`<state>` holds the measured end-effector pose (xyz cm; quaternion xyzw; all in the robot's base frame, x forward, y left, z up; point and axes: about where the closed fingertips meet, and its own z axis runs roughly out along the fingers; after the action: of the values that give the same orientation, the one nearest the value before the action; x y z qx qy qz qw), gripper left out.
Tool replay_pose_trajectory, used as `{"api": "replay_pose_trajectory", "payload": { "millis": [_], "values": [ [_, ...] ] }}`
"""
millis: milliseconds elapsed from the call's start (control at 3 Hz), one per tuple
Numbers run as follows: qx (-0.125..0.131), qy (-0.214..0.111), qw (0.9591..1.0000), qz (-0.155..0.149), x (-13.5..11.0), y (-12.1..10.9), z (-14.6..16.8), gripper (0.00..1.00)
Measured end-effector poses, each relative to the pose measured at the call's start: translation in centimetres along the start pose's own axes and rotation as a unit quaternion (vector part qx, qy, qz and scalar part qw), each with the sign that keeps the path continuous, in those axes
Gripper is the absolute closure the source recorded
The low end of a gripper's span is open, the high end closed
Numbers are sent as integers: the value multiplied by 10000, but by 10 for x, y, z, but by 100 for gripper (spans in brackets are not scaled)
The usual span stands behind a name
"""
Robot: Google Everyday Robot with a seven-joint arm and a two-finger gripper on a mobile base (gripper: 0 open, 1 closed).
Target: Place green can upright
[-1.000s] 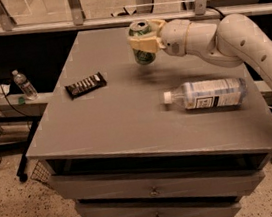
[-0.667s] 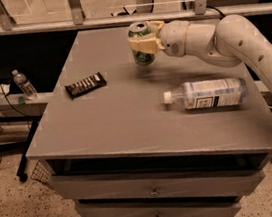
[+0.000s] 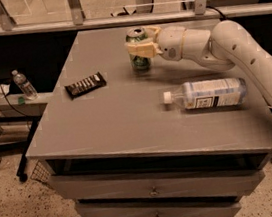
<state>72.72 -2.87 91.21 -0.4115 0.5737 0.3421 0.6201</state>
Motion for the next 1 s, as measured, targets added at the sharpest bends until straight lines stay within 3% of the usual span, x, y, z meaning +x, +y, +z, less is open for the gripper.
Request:
{"api": "replay_pose_trajectory", "payload": {
  "millis": [1000],
  "values": [
    [-109,-45,9999,105,4,4,8,35]
  ]
}}
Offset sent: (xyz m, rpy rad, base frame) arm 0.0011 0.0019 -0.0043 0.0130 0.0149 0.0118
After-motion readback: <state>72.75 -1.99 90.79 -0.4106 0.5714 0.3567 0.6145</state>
